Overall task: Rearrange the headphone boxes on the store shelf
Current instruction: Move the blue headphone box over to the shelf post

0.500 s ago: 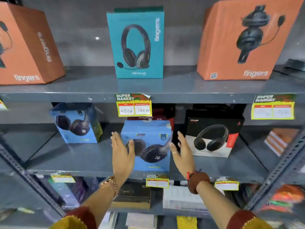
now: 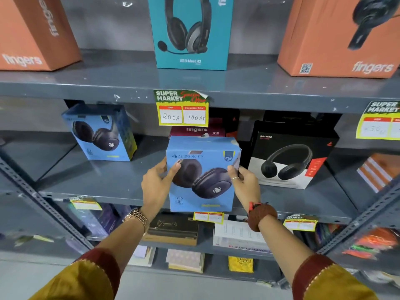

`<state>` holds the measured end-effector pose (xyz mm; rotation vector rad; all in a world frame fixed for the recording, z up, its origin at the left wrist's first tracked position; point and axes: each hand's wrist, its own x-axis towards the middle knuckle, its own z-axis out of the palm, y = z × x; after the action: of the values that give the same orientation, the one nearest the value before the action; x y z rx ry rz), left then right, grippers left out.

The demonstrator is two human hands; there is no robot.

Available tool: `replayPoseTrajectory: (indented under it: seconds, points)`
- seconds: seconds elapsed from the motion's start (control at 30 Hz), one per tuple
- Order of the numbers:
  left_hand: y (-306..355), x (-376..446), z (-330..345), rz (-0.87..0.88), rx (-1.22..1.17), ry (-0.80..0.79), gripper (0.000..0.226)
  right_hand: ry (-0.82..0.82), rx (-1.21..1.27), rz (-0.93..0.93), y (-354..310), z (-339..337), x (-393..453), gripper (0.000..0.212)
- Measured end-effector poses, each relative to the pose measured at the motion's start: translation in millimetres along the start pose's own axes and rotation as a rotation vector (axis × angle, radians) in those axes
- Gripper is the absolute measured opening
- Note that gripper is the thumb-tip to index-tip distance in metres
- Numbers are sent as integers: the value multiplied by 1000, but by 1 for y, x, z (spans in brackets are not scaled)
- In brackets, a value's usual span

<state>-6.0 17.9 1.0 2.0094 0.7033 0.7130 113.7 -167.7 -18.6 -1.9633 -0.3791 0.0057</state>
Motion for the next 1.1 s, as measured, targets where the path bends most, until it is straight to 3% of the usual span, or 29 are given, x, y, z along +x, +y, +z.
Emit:
replayPoseTrajectory:
  seconds: [0.2, 0.43, 0.57, 0.67, 0.83, 1.0, 1.03, 1.1]
  points:
    - [4, -13, -16, -32, -73, -94, 24, 79, -168, -60, -13, -35, -23, 54]
    - [-11, -11, -55, -56, -147, -86, 26, 39, -103, -115, -40, -11, -40, 54]
    - [-42, 9, -107, -67, -117, -31, 28, -27, -16, -126, -69, 45, -44, 55]
    - [-73, 30, -150, -90, -122, 6, 35, -91, 30, -122, -90, 98, -45, 35]
    - [-119, 75, -218, -123, -191, 68, 1, -158, 91, -87, -129, 195, -42, 38]
    - [-175, 132, -269, -156, -275, 47, 8, -187, 139, -49, -160, 284, -32, 15]
    - [-182, 141, -273, -167, -275, 43, 19, -177, 134, -44, -162, 295, -29, 16]
    - [-189, 157, -281, -163, -309, 36, 18, -156, 116, -28, -166, 318, -24, 21]
